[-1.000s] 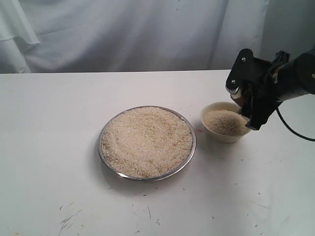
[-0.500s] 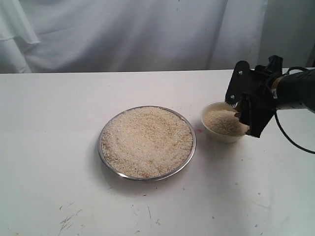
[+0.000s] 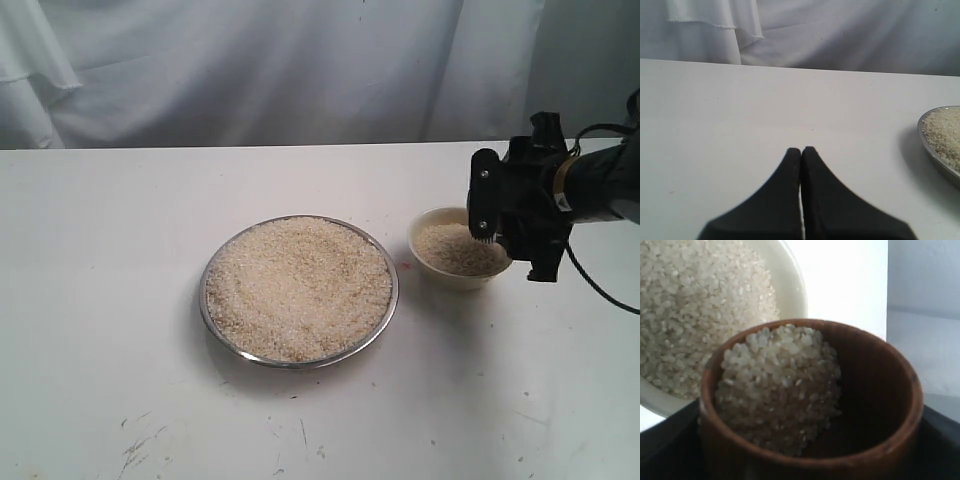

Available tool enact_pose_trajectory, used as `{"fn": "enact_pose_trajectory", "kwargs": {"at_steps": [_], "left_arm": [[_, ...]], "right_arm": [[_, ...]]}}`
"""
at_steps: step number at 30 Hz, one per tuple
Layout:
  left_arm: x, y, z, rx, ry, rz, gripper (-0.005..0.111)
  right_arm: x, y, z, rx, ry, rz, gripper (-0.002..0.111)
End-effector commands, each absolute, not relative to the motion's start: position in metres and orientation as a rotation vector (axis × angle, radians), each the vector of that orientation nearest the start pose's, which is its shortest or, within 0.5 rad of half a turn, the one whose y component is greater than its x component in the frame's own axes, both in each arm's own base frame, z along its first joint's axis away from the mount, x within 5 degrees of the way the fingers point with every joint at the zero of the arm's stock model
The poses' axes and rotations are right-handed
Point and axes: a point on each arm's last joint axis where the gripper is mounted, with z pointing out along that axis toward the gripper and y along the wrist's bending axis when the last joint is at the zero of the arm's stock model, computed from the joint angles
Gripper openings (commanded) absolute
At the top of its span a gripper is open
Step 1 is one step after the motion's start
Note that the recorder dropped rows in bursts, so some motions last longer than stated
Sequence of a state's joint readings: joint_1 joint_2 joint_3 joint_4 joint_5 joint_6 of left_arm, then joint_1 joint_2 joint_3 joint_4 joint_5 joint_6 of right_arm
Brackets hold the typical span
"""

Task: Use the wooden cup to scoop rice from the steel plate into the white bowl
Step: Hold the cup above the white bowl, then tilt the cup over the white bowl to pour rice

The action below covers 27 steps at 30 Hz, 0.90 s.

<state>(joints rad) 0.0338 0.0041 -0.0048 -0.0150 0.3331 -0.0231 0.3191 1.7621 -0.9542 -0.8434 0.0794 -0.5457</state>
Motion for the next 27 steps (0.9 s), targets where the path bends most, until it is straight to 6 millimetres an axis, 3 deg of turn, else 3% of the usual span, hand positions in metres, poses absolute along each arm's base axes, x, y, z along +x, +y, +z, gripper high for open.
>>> {"fn": "enact_pose_trajectory", "kwargs": {"at_steps": [1,9,19,27], "left_arm": [[0.054,0.001,0.184,-0.058,1.801,-0.008,0.0],[0.054,0.001,0.184,-0.058,1.801,-0.008,0.0],[0.054,0.001,0.184,-0.058,1.801,-0.008,0.0],[0.054,0.001,0.184,-0.058,1.801,-0.008,0.0]], "right_arm": [[0.354,0.109,0.19,-1.798,1.579,-0.627,0.0],[0.367,0.11,0.199,-1.858,1.549,-0.776,0.0],[0.366,0.123,0.183,-1.982,1.481,-0.816,0.0],[0.373,0.133,0.182,-1.997,1.481,-0.878,0.0]]}}
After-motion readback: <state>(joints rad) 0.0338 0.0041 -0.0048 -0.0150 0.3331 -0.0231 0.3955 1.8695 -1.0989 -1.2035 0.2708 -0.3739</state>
